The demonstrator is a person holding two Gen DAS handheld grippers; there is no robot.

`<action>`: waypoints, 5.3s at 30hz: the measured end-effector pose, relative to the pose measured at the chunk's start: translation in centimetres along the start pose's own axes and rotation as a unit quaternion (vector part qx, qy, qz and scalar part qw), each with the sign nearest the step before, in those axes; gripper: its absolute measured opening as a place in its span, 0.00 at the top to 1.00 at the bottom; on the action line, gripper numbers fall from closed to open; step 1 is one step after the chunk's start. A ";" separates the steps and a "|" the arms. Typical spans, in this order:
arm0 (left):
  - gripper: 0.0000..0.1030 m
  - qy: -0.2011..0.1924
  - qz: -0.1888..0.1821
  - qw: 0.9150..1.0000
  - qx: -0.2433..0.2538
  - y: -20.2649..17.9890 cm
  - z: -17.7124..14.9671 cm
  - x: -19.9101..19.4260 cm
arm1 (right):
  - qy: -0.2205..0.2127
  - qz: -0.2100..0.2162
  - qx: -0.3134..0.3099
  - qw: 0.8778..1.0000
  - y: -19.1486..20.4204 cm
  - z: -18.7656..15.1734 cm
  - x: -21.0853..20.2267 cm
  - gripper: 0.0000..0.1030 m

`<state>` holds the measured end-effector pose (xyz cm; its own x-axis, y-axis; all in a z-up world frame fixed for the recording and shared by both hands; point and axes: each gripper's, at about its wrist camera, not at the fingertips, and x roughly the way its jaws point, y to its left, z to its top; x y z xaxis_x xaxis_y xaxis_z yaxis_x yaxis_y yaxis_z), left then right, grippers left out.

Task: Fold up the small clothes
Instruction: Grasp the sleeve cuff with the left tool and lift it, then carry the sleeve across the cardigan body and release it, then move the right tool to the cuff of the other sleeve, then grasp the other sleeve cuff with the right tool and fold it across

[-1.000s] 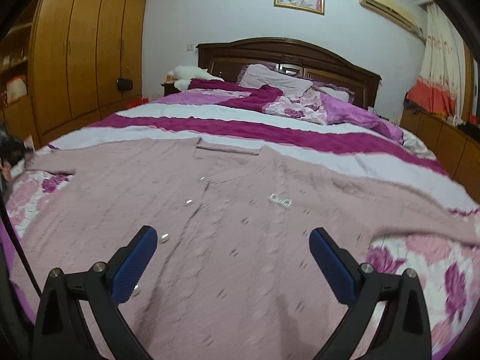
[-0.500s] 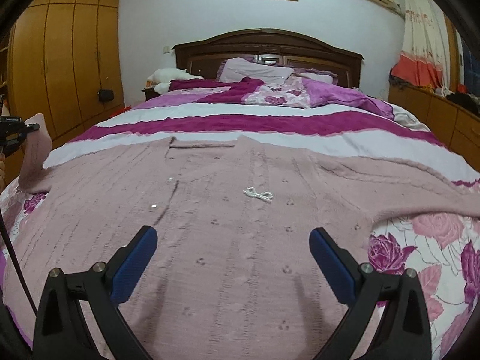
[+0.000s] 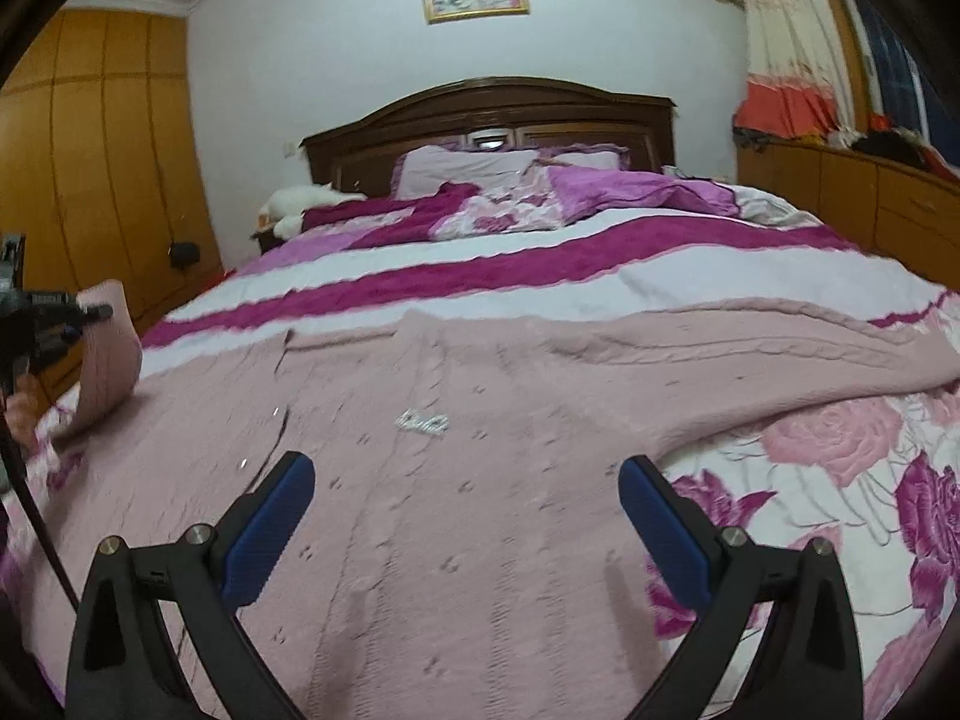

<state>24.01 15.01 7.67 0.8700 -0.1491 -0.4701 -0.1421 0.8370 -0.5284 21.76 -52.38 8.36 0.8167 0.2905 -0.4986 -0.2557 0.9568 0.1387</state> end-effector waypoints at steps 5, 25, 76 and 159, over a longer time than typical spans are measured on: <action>1.00 0.010 -0.010 0.999 0.033 -4.5 -1.2 1.7 | -0.011 -0.007 0.038 0.999 -2.3 0.6 -0.9 0.00; 1.00 0.085 -0.052 0.985 0.140 -19.5 -11.4 9.5 | -0.023 -0.045 0.102 0.993 -8.7 1.2 -2.7 0.00; 0.91 0.066 -0.051 0.966 0.244 -23.7 -13.0 3.1 | 0.004 -0.060 0.111 0.992 -11.6 0.3 -3.0 0.00; 0.82 0.002 0.118 0.978 0.172 -0.8 -4.7 -2.7 | -0.006 -0.180 0.137 0.974 -27.9 17.7 -3.3 0.94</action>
<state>19.61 12.29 6.05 0.8298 0.0677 -0.5540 -0.1705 0.9759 -0.1362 35.35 -79.76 21.32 0.8349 -0.0656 -0.5465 0.1941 0.9642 0.1807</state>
